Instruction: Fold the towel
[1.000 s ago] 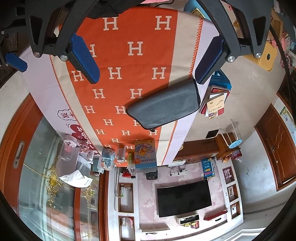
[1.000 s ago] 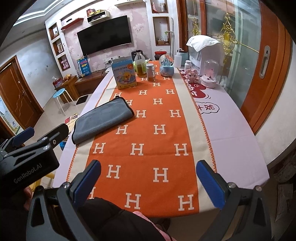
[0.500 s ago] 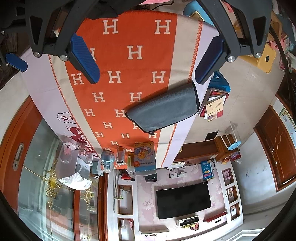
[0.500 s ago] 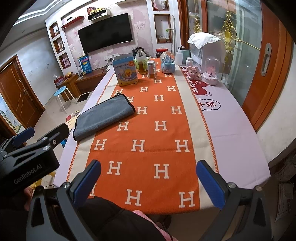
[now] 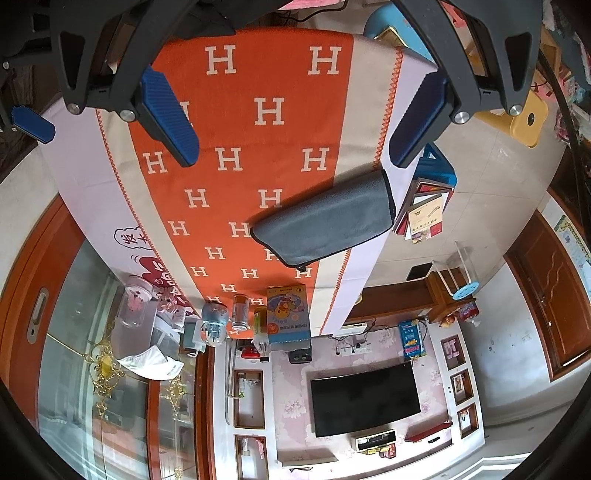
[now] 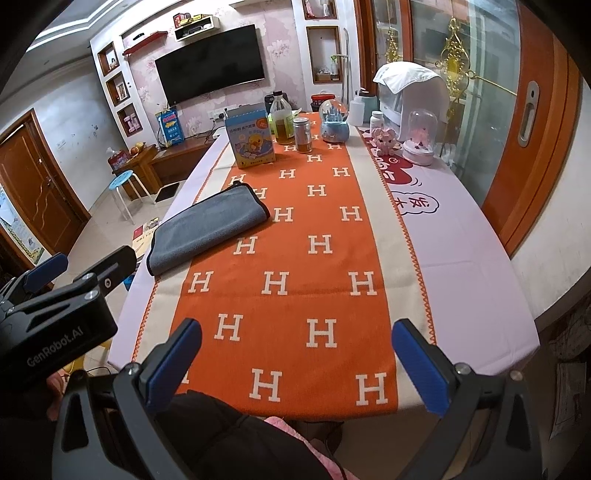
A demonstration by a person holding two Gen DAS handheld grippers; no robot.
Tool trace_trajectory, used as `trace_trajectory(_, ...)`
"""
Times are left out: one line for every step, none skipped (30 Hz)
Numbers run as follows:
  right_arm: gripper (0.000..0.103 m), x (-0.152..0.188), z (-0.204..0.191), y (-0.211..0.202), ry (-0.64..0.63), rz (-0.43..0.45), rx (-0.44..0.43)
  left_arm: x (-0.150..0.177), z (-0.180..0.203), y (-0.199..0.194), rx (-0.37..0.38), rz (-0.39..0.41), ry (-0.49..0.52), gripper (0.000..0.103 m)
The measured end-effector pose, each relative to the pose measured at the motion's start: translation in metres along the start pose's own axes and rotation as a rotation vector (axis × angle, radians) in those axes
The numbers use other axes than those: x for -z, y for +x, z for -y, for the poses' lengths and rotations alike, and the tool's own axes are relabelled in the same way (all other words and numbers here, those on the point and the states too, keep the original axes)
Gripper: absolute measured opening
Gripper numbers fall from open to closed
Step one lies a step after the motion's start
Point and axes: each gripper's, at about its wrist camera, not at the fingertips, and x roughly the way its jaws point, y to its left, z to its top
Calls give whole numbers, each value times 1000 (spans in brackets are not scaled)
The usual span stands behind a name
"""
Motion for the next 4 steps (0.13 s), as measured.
trace_trajectory(103,1,0,0,-1,-1,-1,0,0,0,0,0,0,102)
trace_trajectory(103,3,1,0,-1,-2,-2,0,0,0,0,0,0,102)
trace_trajectory(103,5,0,0,-2,-2,-3,2,0,0,-1,1,-1,102)
trace_trajectory(103,5,0,0,-2,-2,-4,1,0,0,0,1,-1,102)
